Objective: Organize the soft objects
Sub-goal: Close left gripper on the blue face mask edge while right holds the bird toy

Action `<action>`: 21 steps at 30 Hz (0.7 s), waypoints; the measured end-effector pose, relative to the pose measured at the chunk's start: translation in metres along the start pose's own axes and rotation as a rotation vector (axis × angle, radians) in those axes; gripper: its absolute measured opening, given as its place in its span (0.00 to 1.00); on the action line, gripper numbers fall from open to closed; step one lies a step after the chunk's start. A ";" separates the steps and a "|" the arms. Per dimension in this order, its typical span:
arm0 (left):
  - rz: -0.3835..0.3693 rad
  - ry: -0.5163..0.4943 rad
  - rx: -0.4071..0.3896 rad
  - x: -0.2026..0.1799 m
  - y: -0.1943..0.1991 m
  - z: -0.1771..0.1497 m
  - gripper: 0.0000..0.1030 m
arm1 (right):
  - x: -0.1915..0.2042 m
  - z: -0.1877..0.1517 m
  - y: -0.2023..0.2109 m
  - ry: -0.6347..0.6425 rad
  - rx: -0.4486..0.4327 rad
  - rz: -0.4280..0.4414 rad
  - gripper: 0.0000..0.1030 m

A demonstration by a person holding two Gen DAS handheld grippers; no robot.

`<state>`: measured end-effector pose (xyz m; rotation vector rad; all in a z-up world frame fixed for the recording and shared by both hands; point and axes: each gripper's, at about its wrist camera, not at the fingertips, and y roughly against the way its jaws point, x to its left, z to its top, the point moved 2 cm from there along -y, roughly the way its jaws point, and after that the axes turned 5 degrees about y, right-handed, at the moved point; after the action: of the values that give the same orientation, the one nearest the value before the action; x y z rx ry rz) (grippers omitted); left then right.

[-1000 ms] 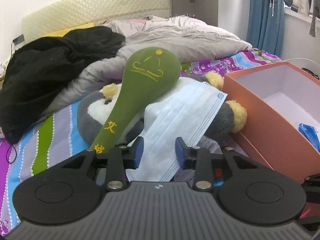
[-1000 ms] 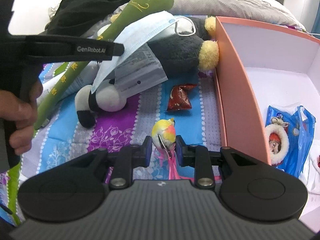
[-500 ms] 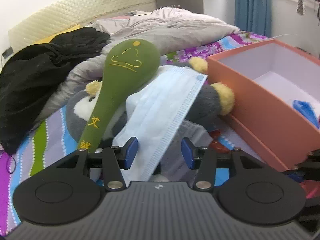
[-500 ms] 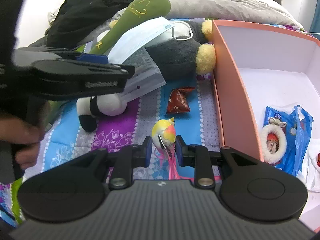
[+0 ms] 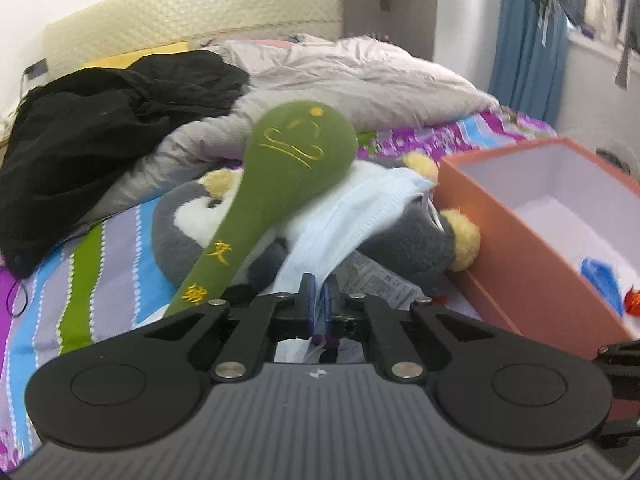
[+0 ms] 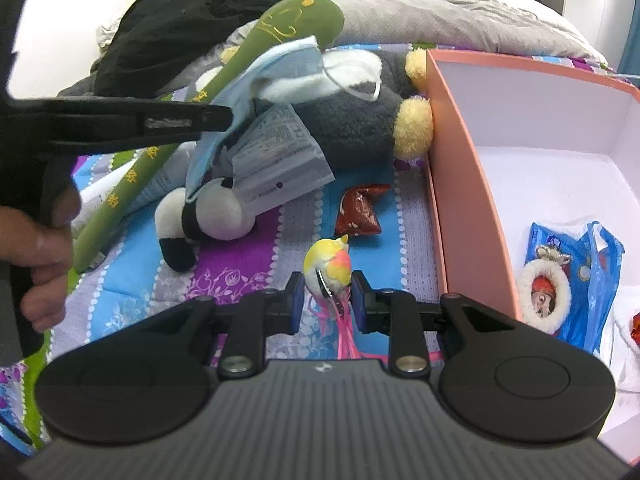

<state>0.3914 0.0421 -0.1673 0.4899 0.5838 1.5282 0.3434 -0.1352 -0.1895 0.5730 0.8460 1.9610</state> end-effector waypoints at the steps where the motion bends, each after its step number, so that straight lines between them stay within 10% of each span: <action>1: -0.002 0.022 -0.006 0.002 0.006 0.002 0.04 | 0.001 0.001 0.003 0.001 -0.006 0.001 0.27; 21: -0.039 0.292 -0.017 0.013 0.144 -0.035 0.03 | 0.023 -0.020 0.084 -0.010 -0.095 -0.004 0.27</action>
<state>0.2576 0.0521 -0.1040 0.2409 0.7999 1.5772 0.2717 -0.1527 -0.1383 0.5243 0.7424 1.9822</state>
